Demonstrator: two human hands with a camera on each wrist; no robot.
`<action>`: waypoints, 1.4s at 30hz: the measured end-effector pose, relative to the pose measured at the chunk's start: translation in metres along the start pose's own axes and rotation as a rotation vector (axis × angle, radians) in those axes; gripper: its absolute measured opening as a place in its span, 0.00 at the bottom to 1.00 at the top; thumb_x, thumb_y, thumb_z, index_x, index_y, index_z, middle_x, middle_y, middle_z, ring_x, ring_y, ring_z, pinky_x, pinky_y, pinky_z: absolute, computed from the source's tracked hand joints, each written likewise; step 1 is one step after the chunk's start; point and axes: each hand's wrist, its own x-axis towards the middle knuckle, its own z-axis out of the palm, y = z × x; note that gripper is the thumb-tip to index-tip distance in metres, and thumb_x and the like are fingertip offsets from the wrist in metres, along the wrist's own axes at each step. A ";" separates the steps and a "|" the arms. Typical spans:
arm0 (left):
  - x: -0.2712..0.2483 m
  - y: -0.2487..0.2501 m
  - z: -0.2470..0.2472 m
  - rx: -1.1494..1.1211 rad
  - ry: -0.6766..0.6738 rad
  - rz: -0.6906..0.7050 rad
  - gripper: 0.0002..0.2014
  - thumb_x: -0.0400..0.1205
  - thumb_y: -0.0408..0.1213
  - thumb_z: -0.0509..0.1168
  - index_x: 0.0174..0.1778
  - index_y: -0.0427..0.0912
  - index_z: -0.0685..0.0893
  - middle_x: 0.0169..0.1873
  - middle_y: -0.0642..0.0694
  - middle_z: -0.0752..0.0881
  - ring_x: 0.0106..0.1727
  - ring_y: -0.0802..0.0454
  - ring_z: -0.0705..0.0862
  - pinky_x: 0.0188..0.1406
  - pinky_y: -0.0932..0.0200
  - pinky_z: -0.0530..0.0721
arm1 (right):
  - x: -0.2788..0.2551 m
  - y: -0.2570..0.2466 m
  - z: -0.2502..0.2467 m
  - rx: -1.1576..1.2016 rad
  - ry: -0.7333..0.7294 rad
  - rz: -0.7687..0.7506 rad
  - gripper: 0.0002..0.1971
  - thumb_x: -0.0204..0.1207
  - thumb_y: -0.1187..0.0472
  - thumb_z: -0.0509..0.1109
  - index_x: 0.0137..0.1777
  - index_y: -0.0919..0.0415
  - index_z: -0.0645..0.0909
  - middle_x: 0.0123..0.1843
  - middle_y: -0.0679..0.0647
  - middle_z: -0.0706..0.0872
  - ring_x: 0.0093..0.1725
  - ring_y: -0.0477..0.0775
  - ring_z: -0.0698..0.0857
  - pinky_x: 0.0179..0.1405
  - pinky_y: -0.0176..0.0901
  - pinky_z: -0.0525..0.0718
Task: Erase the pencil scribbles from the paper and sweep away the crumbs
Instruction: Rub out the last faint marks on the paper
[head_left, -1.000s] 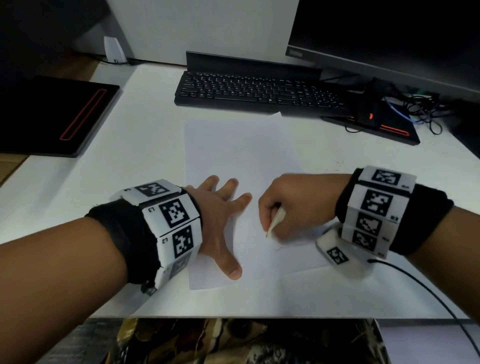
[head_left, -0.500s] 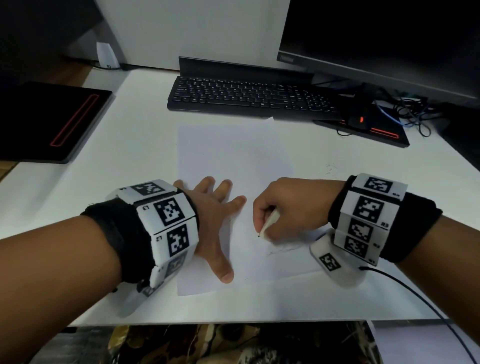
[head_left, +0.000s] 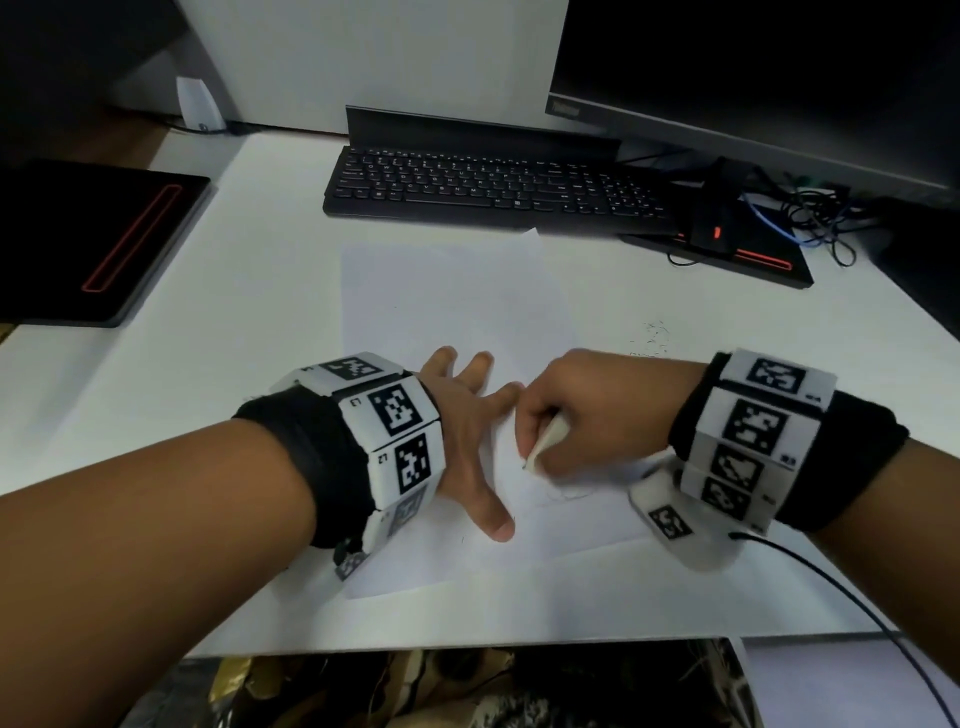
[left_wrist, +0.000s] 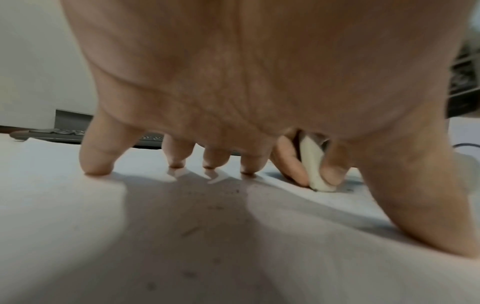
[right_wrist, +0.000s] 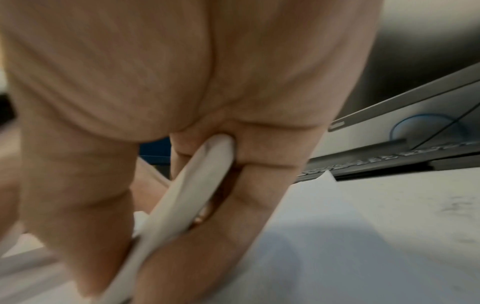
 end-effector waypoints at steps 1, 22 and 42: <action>0.000 0.000 0.000 -0.001 0.002 0.000 0.60 0.65 0.72 0.71 0.83 0.66 0.37 0.85 0.50 0.37 0.85 0.39 0.35 0.79 0.32 0.55 | 0.001 0.002 -0.001 0.017 0.016 0.018 0.05 0.70 0.58 0.74 0.43 0.46 0.86 0.37 0.36 0.84 0.38 0.31 0.82 0.38 0.26 0.77; 0.001 0.002 -0.004 0.062 -0.027 -0.018 0.62 0.65 0.71 0.72 0.83 0.64 0.34 0.85 0.50 0.38 0.85 0.40 0.35 0.79 0.34 0.58 | -0.005 -0.006 0.010 0.000 -0.120 -0.074 0.05 0.72 0.60 0.73 0.43 0.47 0.84 0.30 0.21 0.80 0.34 0.23 0.79 0.31 0.18 0.73; 0.002 0.002 -0.003 0.070 -0.006 -0.011 0.63 0.65 0.72 0.72 0.83 0.63 0.34 0.83 0.51 0.43 0.85 0.42 0.41 0.76 0.37 0.63 | -0.004 0.013 0.002 -0.013 -0.083 0.007 0.04 0.72 0.57 0.75 0.43 0.45 0.85 0.37 0.37 0.86 0.39 0.37 0.84 0.39 0.30 0.81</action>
